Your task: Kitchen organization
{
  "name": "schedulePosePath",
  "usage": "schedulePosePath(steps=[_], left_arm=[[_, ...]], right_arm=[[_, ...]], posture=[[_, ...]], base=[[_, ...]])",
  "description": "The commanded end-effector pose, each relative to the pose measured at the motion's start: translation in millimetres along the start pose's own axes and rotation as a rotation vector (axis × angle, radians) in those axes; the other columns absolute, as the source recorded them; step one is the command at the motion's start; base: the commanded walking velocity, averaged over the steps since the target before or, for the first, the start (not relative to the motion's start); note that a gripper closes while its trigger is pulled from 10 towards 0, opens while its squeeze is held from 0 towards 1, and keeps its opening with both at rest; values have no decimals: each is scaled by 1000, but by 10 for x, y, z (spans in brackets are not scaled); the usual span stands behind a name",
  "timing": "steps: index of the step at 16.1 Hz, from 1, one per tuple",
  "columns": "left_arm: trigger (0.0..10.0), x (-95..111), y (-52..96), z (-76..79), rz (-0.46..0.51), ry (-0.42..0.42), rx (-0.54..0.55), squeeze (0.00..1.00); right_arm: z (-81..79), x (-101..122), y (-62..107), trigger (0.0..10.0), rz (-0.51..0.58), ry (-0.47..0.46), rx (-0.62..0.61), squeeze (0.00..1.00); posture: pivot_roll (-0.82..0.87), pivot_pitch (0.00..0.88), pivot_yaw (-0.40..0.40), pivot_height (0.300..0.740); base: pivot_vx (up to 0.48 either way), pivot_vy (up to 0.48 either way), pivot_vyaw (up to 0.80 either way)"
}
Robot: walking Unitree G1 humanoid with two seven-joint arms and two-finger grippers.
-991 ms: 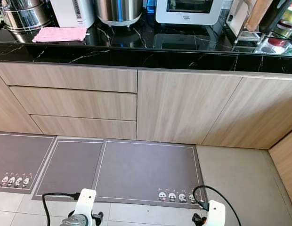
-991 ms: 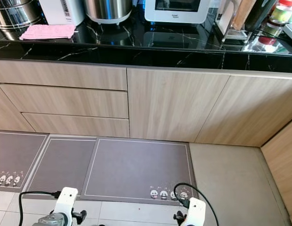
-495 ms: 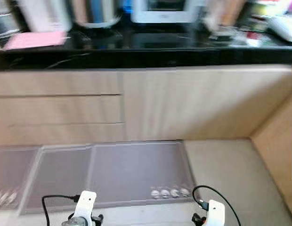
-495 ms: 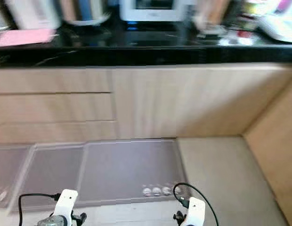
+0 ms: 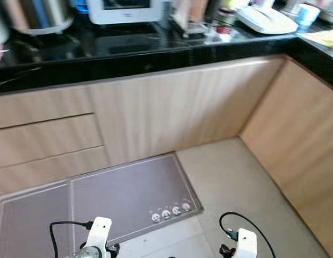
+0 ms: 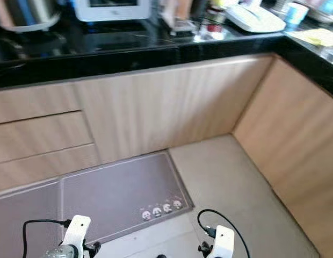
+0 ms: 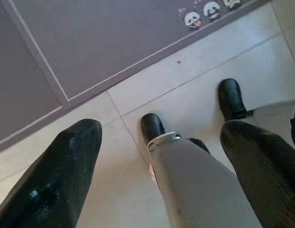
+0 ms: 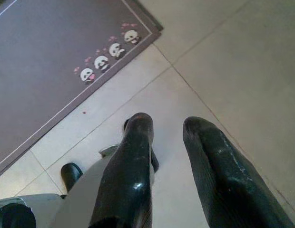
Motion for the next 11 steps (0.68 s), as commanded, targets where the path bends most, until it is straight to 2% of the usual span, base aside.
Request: schedulePosePath(steps=[1, 7, 11], left_arm=[[10000, -21, 0, 23, -9, -26, -9, 0], [10000, 2, -3, 9, -17, -88, -13, 0], [10000, 6, 0, -15, -16, -100, -11, 0]], right_arm=[[49, -21, 9, 10000, -9, 6, -15, 0], [36, -5, 3, 10000, -11, 8, -15, 0], [16, -14, 0, 10000, -14, 8, -20, 0]], posture=[[236, 126, -95, 740], [231, 133, -84, 740], [236, 129, -78, 740]], base=[[0, 0, -731], [0, 0, -723], [0, 0, -711]])
Point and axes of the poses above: a point about 5 cm out from each wrist's last joint towards the gripper, its own y axis pointing back from the gripper into the wrist, its own x axis along the axis of the wrist's last joint, z = x × y, the point moved 2 cm from there along -y, pointing out of the wrist towards the gripper, and after that the axes turned 7 degrees about -y, right-handed, at the moved point
